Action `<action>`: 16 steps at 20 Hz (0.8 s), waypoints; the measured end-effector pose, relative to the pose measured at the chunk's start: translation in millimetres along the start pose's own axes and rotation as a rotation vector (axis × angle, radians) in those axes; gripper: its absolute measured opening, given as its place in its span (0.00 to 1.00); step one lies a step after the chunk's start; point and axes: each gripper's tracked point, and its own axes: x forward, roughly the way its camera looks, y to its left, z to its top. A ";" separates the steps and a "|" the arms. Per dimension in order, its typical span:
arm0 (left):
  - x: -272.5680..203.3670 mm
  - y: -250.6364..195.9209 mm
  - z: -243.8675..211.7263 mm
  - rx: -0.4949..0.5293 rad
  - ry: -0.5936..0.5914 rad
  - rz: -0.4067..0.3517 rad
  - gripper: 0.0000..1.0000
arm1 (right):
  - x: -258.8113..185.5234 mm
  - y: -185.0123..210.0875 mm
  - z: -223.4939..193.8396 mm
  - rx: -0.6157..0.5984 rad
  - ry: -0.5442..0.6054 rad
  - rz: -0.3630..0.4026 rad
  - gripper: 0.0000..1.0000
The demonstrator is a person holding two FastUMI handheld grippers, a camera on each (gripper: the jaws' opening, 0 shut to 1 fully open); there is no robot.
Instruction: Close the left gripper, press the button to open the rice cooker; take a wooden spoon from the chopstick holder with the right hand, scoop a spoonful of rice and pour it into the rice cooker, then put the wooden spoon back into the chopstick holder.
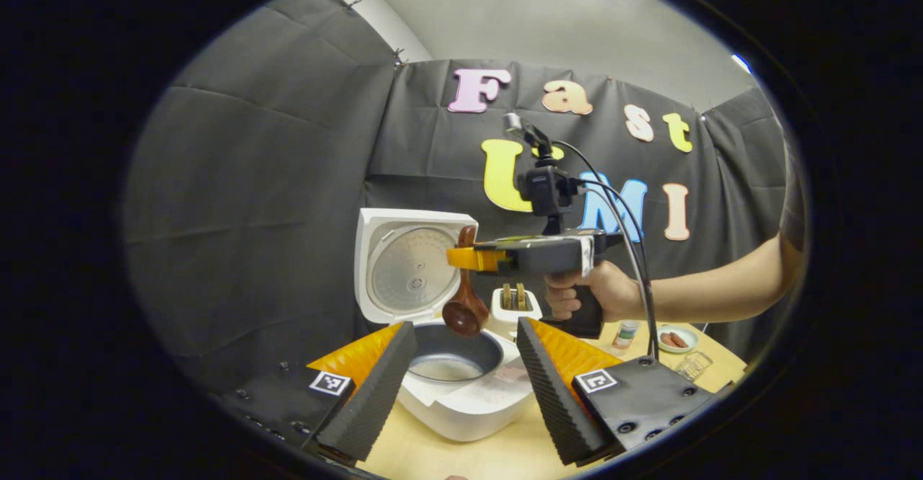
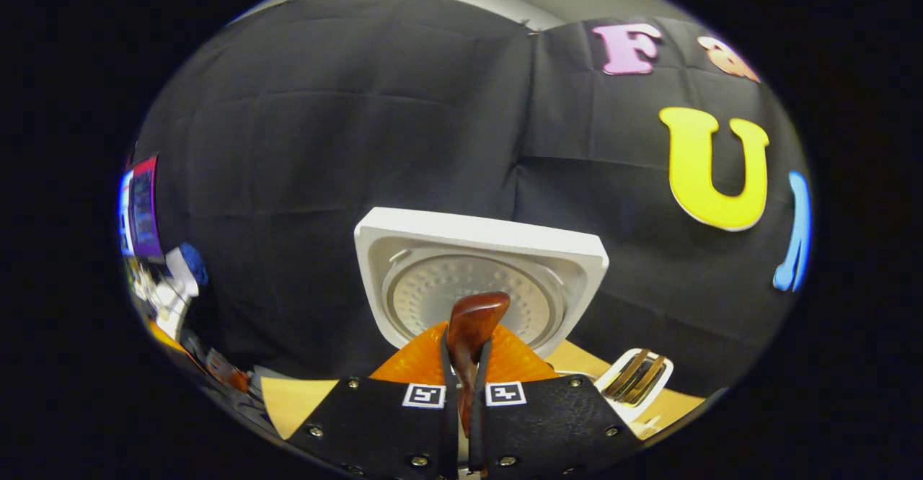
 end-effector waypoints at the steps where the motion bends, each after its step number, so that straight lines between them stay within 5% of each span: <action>1: 0.3 -3.2 0.8 0.001 0.000 -0.005 0.98 | -4.5 -6.9 3.4 0.099 -0.011 0.000 0.06; 7: 1.5 -28.7 7.5 0.018 -0.001 -0.056 0.99 | -25.6 -57.0 3.2 0.535 -0.076 -0.038 0.06; 16: 8.5 -81.0 14.2 0.043 0.006 -0.157 0.99 | -128.2 -117.4 9.9 0.818 -0.211 -0.120 0.06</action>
